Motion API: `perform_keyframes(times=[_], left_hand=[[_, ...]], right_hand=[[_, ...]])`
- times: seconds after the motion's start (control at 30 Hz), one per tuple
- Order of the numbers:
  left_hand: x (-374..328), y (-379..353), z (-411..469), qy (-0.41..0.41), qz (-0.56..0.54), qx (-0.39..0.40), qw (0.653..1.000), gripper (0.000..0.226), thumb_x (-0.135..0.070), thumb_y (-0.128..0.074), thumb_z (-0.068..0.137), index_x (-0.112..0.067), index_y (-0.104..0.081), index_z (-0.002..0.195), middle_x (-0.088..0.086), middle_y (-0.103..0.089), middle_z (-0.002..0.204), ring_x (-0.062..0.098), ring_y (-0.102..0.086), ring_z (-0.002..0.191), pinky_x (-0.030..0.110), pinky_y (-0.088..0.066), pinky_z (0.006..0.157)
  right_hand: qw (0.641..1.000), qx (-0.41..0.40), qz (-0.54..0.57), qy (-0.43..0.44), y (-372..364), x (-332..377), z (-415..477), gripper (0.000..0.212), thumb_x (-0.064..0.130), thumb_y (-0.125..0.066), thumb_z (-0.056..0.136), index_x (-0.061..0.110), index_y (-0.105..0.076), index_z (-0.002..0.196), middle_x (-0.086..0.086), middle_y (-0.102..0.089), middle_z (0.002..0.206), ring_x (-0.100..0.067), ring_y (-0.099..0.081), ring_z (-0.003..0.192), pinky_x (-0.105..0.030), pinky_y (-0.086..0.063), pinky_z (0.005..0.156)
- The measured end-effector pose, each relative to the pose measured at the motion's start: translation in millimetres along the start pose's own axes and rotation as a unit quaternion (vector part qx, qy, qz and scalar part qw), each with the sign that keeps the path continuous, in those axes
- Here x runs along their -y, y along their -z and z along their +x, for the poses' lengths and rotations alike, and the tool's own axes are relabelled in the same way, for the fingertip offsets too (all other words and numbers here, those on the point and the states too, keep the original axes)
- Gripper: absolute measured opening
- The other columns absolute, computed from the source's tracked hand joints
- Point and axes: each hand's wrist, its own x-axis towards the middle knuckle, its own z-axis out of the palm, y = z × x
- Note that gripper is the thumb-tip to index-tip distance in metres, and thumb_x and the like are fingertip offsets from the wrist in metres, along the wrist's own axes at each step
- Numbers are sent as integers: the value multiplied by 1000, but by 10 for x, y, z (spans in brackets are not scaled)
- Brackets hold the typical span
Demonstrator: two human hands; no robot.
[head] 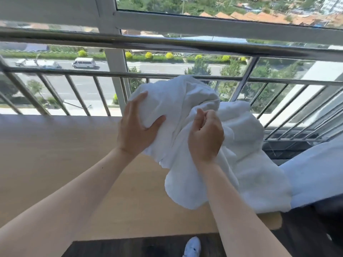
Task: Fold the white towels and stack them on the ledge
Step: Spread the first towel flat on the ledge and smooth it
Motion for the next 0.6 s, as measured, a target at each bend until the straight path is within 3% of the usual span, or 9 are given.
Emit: perform_keyframes(times=[0.17,0.3,0.43,0.6], left_hand=[[646,842,-181,44,4,-30,999,73,-62,-69,75,-37,-40,137,-5,-53,139,10,-50,118,27,-39,88],[1098,1449,-333,69,23,-38,997,73,-61,-69,75,-36,-40,137,-3,-52,141,10,-48,121,8,-30,90],[1523,1924,-441,109,50,-56,991,74,-61,-69,74,-39,-38,137,-3,-47,149,12,-45,126,26,-36,93],[2095,2324,-559,155,96,-49,982,75,-60,-71,75,-40,-36,139,-4,-45,149,18,-46,124,34,-39,89]], right_hand=[[998,53,11,19,-564,659,-633,29,30,-48,104,11,-51,81,-1,-54,76,-30,-57,77,-34,-27,63],[995,93,25,37,-947,1037,-1086,28,26,-50,103,8,-53,82,-10,-60,78,-18,-44,75,-33,-26,64],[983,177,25,34,-1381,1358,-1458,28,31,-45,104,11,-51,87,-9,-61,85,-29,-56,80,-34,-29,67],[968,245,27,48,-1995,1588,-1851,28,32,-44,104,11,-52,88,-10,-62,86,-31,-57,83,-29,-25,67]])
